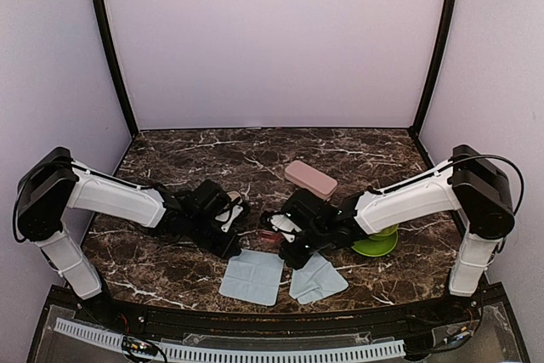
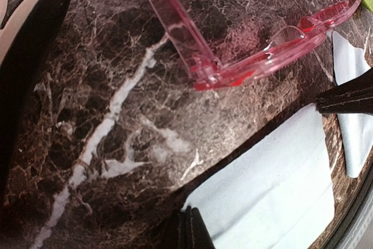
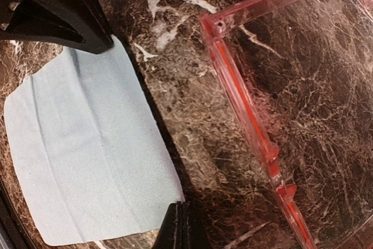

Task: Organize the sunglasses
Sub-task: Pick up the glasses cleaning cloth from the center of the board, then fold the glasses cleaning cloth at the center of the board.

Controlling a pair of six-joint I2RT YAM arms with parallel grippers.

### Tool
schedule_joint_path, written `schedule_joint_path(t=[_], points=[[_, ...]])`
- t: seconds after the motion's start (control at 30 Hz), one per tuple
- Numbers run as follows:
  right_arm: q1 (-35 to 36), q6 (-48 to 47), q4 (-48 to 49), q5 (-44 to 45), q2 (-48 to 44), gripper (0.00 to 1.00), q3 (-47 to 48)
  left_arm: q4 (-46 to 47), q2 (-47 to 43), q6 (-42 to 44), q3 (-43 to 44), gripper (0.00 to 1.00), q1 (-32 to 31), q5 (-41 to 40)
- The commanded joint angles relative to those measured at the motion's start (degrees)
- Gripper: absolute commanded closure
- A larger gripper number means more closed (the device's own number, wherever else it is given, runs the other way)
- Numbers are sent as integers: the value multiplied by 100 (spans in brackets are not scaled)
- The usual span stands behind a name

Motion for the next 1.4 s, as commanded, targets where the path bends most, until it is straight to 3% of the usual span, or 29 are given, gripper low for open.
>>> schedule_joint_path(t=[0.0,0.67,1.37], points=[[-71,-146,152,-27,-139,100,130,222,-288,-219,-257,100,-22,-56],[-102,-361,128,-443,-248,100,237,814,-1024,-67,-872,100,-66,-33],[387,-4,491,-758,-534,100,-306,644,-1530,-17,-1289,97,-725,-638]])
